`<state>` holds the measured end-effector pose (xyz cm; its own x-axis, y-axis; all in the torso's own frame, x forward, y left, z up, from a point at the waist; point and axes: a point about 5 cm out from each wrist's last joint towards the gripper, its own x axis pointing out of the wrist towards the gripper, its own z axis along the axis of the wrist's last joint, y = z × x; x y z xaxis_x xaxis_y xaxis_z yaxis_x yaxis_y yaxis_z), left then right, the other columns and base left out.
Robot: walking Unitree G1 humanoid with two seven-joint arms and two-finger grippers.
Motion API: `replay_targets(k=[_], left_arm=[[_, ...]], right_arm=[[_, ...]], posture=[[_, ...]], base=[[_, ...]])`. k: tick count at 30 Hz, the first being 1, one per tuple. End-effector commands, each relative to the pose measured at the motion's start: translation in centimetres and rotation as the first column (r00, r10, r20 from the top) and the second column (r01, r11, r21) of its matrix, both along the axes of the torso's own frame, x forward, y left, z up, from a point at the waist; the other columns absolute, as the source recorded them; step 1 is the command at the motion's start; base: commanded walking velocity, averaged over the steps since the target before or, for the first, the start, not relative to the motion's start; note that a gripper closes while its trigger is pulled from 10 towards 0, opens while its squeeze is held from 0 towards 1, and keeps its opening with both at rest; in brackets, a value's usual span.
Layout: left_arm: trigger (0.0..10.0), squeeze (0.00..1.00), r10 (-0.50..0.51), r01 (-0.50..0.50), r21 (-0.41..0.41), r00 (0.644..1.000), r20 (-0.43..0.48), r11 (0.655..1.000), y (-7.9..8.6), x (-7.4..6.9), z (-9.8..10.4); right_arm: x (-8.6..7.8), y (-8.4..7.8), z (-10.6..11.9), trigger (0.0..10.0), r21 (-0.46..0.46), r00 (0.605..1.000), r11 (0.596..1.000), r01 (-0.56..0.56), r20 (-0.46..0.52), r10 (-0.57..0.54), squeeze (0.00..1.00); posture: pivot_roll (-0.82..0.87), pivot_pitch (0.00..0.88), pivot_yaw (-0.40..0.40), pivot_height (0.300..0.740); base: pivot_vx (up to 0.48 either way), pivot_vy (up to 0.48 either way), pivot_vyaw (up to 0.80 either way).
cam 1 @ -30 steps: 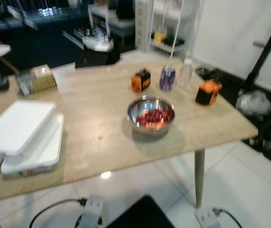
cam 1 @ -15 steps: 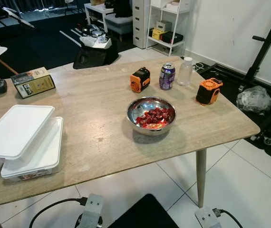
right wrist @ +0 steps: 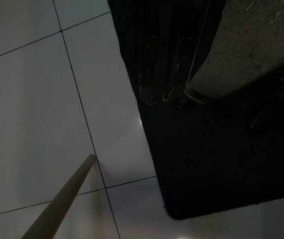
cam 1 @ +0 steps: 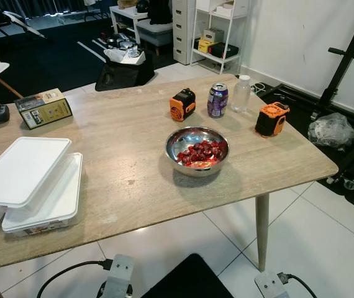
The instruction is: Restocking fridge
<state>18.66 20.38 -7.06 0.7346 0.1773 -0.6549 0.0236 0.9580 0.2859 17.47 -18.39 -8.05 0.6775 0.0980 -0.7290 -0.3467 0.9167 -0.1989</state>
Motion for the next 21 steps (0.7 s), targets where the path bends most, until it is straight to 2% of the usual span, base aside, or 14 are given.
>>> replay_targets(k=[1,21], left_arm=[[10.0,0.0,0.008,-0.008,0.001,0.999,-0.035,1.0,0.12,-0.65,-0.41],[10.0,0.0,0.05,-0.05,-0.002,0.998,-0.04,0.999,0.47,-0.84,-0.48]], right_arm=[[-0.4,-0.14,-0.2,10.0,-0.005,1.0,1.0,0.001,-0.018,-0.001,0.0],[-0.37,-0.28,-0.17,10.0,-0.007,1.0,1.0,-0.001,-0.018,0.001,0.0]], posture=[[-0.04,0.06,-0.014,0.74],[-0.04,0.06,-0.018,0.74]], base=[[0.0,0.0,0.0],[0.0,0.015,0.0]])
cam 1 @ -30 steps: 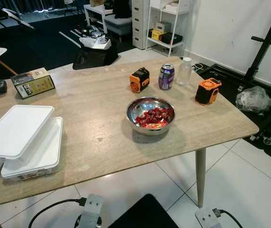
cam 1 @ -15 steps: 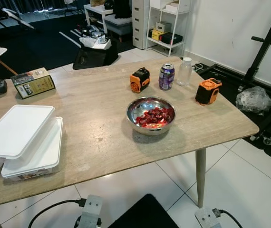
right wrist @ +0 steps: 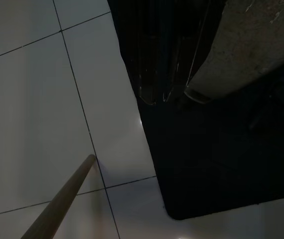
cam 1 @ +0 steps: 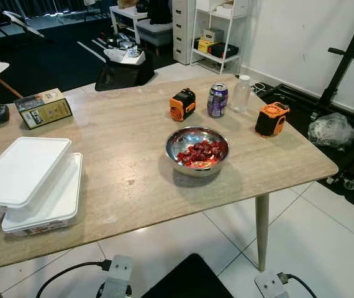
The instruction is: Restocking fridge
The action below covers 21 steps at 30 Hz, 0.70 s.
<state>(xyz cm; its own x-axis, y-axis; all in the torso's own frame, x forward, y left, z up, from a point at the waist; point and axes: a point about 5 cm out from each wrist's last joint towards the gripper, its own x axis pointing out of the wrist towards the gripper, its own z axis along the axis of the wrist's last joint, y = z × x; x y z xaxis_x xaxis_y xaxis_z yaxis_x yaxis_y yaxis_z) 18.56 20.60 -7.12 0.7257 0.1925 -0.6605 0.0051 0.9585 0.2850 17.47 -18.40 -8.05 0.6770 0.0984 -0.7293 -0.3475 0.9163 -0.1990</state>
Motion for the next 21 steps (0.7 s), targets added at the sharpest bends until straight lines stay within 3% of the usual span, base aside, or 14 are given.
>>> replay_targets(k=[1,13,21], left_arm=[[10.0,0.0,0.03,-0.03,-0.002,0.999,-0.033,1.0,0.26,-0.74,-0.43],[10.0,0.0,0.023,-0.023,-0.001,0.999,-0.035,1.0,0.23,-0.8,-0.46],[10.0,0.0,0.025,-0.025,0.001,0.999,-0.038,1.0,0.19,-0.81,-0.48]], right_arm=[[-0.37,-0.27,-0.17,10.0,-0.007,1.0,1.0,0.0,-0.018,0.0,0.0],[-0.32,-0.26,-0.14,10.0,-0.007,1.0,1.0,-0.005,-0.016,0.005,0.0],[-0.27,-0.3,-0.11,10.0,-0.008,1.0,1.0,-0.005,-0.015,0.005,0.0]], posture=[[-0.04,0.06,-0.018,0.74],[-0.04,0.055,-0.02,0.74],[-0.03,0.058,-0.019,0.74]], base=[[0.0,0.428,0.0],[0.0,0.395,0.0],[0.0,0.0,0.0]])
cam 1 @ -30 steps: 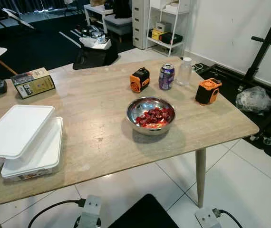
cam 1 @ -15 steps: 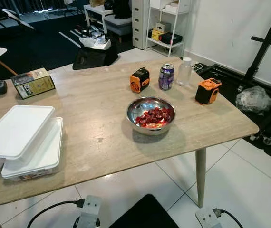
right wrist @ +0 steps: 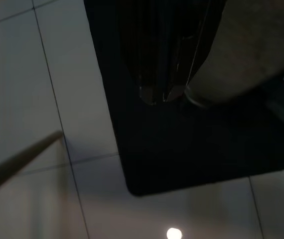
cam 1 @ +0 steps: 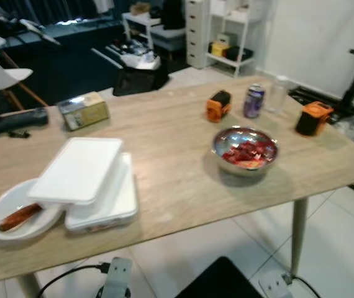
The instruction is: Restocking fridge
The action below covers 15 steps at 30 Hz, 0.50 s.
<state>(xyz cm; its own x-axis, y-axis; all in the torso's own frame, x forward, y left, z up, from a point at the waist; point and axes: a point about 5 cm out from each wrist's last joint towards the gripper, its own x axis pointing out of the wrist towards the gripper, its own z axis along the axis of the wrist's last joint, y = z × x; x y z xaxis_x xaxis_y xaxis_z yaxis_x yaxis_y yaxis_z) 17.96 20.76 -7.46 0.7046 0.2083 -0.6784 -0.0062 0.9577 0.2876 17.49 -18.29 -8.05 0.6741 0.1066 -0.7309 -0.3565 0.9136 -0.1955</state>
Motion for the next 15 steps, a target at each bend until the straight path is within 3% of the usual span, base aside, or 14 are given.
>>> replay_targets(k=[1,15], left_arm=[[10.0,0.0,0.007,-0.007,-0.001,1.0,-0.013,1.0,0.02,-0.21,-0.14],[10.0,0.0,-0.018,0.018,0.006,1.0,-0.011,1.0,-0.07,-0.03,-0.06]], right_arm=[[-0.29,-0.4,-0.11,10.0,-0.011,1.0,1.0,0.005,-0.012,-0.005,0.0],[-0.32,-0.3,-0.13,10.0,-0.006,1.0,1.0,0.008,-0.011,-0.008,0.0]], posture=[[-0.03,0.058,-0.019,0.74],[-0.04,0.06,-0.014,0.74]], base=[[0.0,0.0,0.0],[0.0,0.0,0.0]])
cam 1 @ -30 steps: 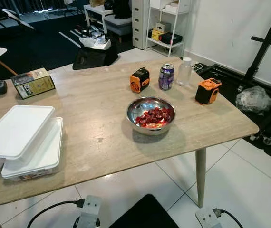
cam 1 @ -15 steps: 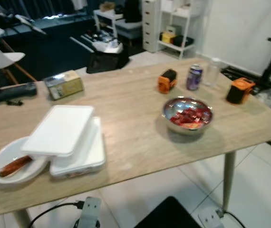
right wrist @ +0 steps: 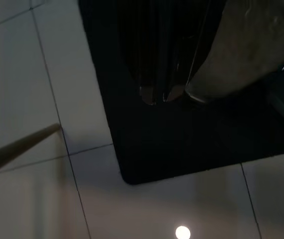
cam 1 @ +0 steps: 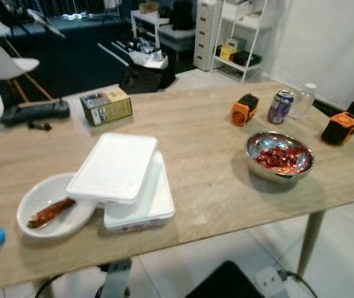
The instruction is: Restocking fridge
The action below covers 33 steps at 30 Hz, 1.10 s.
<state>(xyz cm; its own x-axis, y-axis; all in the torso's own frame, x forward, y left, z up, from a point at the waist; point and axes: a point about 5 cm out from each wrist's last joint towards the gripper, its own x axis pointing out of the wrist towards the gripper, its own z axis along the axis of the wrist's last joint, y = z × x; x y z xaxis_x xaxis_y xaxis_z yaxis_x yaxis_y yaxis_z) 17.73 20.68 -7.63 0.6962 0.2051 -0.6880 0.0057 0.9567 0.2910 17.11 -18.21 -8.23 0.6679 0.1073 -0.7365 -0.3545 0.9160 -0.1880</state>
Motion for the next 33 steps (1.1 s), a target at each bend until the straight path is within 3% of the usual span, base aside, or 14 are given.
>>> replay_targets(k=[1,8,29,33], left_arm=[[10.0,0.0,-0.023,0.023,0.006,1.0,0.005,1.0,-0.02,0.25,0.14],[10.0,0.0,-0.069,0.069,0.016,0.998,-0.002,0.997,-0.41,0.29,0.09],[10.0,0.0,-0.079,0.078,0.014,0.997,0.012,0.997,-0.47,0.51,0.25],[10.0,0.0,-0.077,0.077,0.0,0.997,0.02,0.997,-0.6,0.57,0.28]], right_arm=[[0.05,-0.37,0.04,10.0,-0.01,1.0,1.0,0.004,-0.002,-0.004,0.0],[0.03,-0.4,0.05,10.0,-0.009,1.0,1.0,0.006,-0.001,-0.006,0.0],[0.12,-0.27,0.06,10.0,-0.006,1.0,1.0,0.009,0.0,-0.009,0.0],[0.12,-0.27,0.06,10.0,-0.007,1.0,1.0,0.01,0.0,-0.01,0.0]], posture=[[-0.04,0.059,-0.014,0.74],[-0.04,0.059,-0.013,0.74],[-0.04,0.057,-0.01,0.74],[-0.04,0.058,-0.009,0.74]], base=[[0.0,0.0,0.0],[0.227,-0.341,0.0],[0.27,-0.394,0.0],[0.0,0.0,0.0]])
